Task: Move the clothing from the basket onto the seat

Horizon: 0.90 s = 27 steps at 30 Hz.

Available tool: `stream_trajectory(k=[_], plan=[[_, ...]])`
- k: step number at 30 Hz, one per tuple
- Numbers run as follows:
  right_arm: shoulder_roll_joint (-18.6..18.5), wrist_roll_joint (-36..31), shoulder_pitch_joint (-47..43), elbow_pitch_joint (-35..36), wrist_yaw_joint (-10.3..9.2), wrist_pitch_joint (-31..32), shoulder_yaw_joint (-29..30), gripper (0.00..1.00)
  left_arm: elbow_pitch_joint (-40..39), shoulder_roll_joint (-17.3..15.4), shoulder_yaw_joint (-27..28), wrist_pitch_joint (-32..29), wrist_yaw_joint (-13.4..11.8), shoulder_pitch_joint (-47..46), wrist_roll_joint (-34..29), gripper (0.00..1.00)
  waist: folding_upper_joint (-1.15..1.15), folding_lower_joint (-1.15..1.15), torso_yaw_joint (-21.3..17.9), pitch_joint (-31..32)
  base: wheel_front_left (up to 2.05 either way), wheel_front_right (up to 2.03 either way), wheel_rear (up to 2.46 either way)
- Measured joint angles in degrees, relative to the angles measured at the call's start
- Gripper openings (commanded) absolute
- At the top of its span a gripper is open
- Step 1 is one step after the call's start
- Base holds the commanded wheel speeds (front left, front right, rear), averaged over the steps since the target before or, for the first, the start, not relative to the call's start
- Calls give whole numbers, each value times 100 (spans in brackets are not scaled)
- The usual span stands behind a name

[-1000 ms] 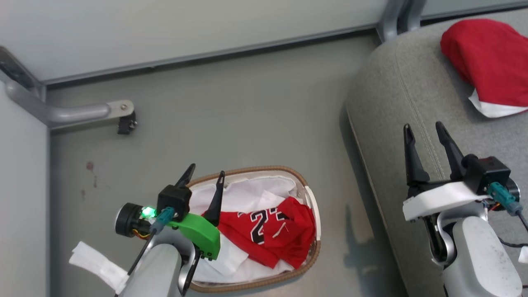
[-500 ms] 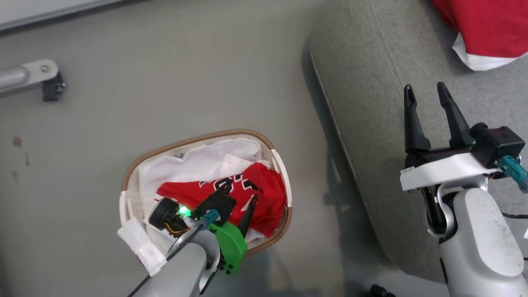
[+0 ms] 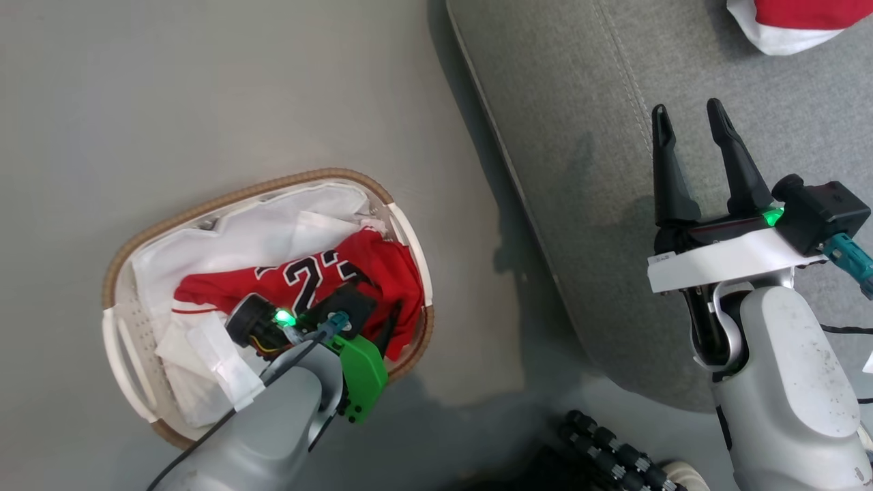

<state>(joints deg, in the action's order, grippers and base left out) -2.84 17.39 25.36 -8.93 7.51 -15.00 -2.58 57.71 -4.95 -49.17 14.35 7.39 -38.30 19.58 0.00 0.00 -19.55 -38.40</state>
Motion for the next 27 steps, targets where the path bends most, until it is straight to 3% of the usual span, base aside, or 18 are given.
stream_trajectory(k=[9, 11, 12, 13, 15, 21, 27], plan=[[0, 116, 119, 64, 0, 0, -124, 100, 245, -96, -282, -18, 0, -261, 347, 100, 0, 0, -285, -482, 0, 0, 0], [0, 114, 125, 66, 0, 0, -142, 100, 260, -93, -326, -15, 0, -305, 407, 56, 0, 0, -323, -538, 0, 0, 0], [0, 112, 135, 66, 0, 0, -146, 100, 266, -93, -356, -8, 0, -336, 419, 45, 0, 0, -339, -561, 0, 0, 0], [1, 107, 142, 66, 0, 0, -149, 100, 261, -92, -375, 0, 0, -359, 433, 24, 0, 0, -347, -573, 0, 0, 0], [1, 76, 151, 64, 0, 0, -152, 100, 248, -86, -422, 29, 0, -397, 474, 0, 0, 0, -347, -568, 0, 0, 0], [3, -66, 148, -7, 0, 0, -135, 100, 146, -99, -450, 63, 0, -399, 544, 0, 0, 0, -250, -385, 0, 0, 0], [5, -299, 75, -118, 0, 0, -66, 100, -448, -263, -186, 73, -55, -233, 525, 0, 0, 0, -56, -31, 0, 0, 0]])
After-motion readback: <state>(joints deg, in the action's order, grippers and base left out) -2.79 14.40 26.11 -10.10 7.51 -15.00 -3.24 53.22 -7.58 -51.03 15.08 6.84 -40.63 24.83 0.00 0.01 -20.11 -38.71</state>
